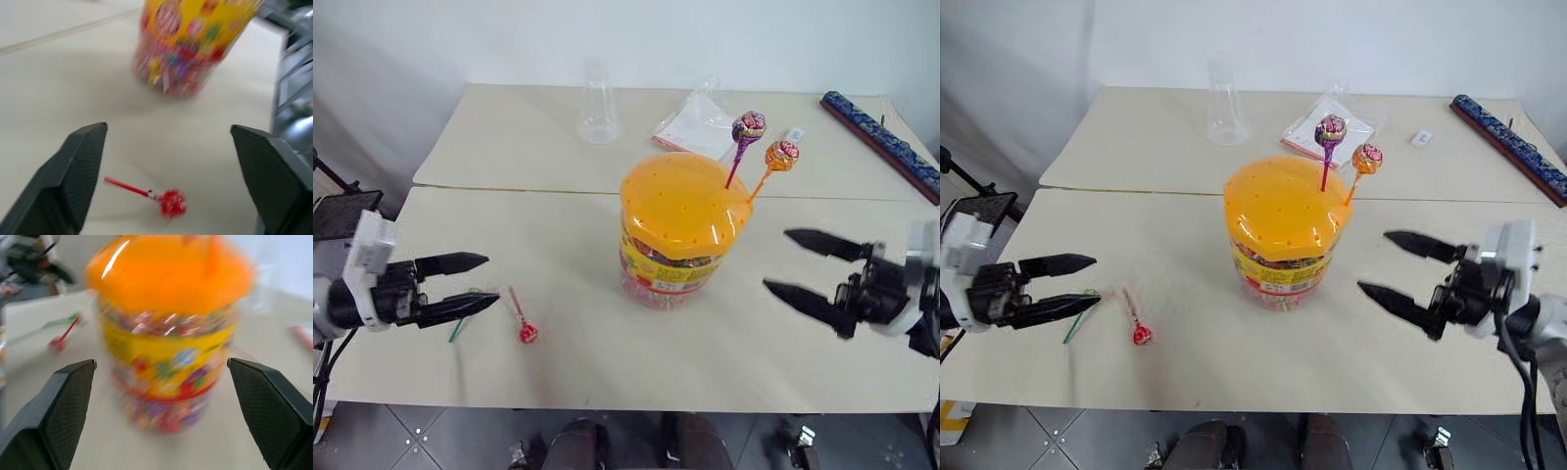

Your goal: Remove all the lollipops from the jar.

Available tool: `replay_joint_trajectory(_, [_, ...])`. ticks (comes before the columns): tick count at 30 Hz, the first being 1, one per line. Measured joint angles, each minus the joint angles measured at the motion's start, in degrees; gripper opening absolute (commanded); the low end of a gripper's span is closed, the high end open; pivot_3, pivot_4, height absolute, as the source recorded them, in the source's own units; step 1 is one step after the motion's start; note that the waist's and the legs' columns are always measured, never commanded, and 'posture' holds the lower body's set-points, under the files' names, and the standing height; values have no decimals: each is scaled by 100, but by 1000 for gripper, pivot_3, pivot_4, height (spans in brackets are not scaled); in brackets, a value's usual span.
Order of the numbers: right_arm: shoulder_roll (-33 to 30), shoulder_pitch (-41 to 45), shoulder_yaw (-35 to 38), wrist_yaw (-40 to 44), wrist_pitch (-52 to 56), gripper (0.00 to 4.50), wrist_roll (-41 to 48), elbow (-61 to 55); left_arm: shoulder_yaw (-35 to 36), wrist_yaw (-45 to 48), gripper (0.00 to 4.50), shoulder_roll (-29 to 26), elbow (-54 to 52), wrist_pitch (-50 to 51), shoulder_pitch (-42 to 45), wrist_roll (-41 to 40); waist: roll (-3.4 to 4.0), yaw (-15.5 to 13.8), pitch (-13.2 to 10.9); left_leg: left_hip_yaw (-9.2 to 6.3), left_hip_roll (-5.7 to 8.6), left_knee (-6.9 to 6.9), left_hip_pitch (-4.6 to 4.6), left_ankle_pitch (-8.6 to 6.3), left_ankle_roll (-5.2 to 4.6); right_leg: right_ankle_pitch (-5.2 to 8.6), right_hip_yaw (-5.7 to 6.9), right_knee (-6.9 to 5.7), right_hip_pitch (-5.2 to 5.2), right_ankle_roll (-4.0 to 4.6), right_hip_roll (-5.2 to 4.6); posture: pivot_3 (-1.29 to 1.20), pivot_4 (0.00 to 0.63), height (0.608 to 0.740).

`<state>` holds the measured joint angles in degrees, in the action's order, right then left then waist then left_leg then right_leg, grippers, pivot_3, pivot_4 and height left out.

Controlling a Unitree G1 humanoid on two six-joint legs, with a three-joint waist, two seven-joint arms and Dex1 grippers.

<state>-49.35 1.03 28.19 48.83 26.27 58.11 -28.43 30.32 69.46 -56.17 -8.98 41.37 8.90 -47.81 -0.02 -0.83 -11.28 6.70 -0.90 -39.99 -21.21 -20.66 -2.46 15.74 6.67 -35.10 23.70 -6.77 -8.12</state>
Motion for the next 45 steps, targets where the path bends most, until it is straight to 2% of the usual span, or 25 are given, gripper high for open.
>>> replay_joint_trajectory(3, [120,761,-128,-844,235,4500,82,-37,-87,-358,4165,877,23,-79,994,-518,5,-55,3,5,11,-5,-1,7,-13,-9,-5,-3,-4,-15,12,0,150,740])
replay_joint_trajectory(5, [192,1366,-396,-1312,397,4500,-23,69,-321,-698,4165,1565,-50,-72,1463,-860,-4,-57,6,4,17,-12,-4,10,-20,-15,-7,-3,-8,-25,11,0,150,740])
replay_joint_trajectory(6, [237,1546,-518,-1419,443,4500,-25,86,-463,-808,4165,1738,-144,-54,1563,-961,-18,-52,6,4,16,-12,-8,11,-21,-16,-7,3,-7,-26,15,0,150,740])
replay_joint_trajectory(11, [287,1724,-699,-1514,645,4500,-22,222,-808,-991,4165,1898,-276,-26,1710,-1054,-22,-33,8,8,5,5,-8,8,-18,-16,-6,11,0,-27,47,0,150,740])
replay_joint_trajectory(14, [287,1699,-679,-1383,645,3924,6,221,-899,-993,4201,1929,-279,-30,1706,-1053,-22,-36,8,10,-1,0,-8,8,-18,-16,-7,12,-1,-27,54,0,150,740])
replay_joint_trajectory(26, [481,1590,-519,-762,474,53,24,325,-894,-1010,4201,2141,-173,-202,1745,-1139,-22,-44,9,15,1,-7,-5,12,-26,-16,-27,12,-6,-27,52,0,150,740])
replay_joint_trajectory(33, [859,1595,-402,-545,168,53,124,388,-916,-975,4201,2198,-137,-283,1746,-1138,-22,-47,9,15,2,-8,-5,12,-26,-16,-26,12,-6,-27,52,0,150,740])
replay_joint_trajectory(36, [812,1633,183,-883,278,53,615,518,-1056,-761,4201,2175,-76,-362,1767,-1063,-22,-64,8,13,6,-8,-7,12,-26,-16,-25,13,-7,-27,50,0,150,740])
replay_joint_trajectory(39, [212,1431,889,-1010,564,53,742,958,-1369,-361,4201,2013,-98,-547,1769,-784,-22,-73,8,13,9,-6,-10,11,-29,-16,-25,22,-9,-27,48,0,150,740])
replay_joint_trajectory(41, [-442,904,1153,-971,949,53,534,1297,-1604,-173,4201,1952,-191,-658,1761,-603,-23,-73,9,15,8,-2,-7,9,-32,-16,-27,27,-11,-27,49,0,150,740])
replay_joint_trajectory(43, [-1007,85,1229,-860,1126,53,-226,1481,-1845,-19,4201,1950,-235,-857,1758,-366,-22,-61,10,22,5,-1,-6,9,-32,-16,-29,32,-11,-27,51,0,150,740])
replay_joint_trajectory(45, [-1586,-893,891,-827,1108,53,-1389,1623,-1978,87,4201,1938,-310,-1036,1731,-184,-23,-54,11,24,0,0,-4,9,-31,-16,-30,36,-12,-26,55,0,150,740])
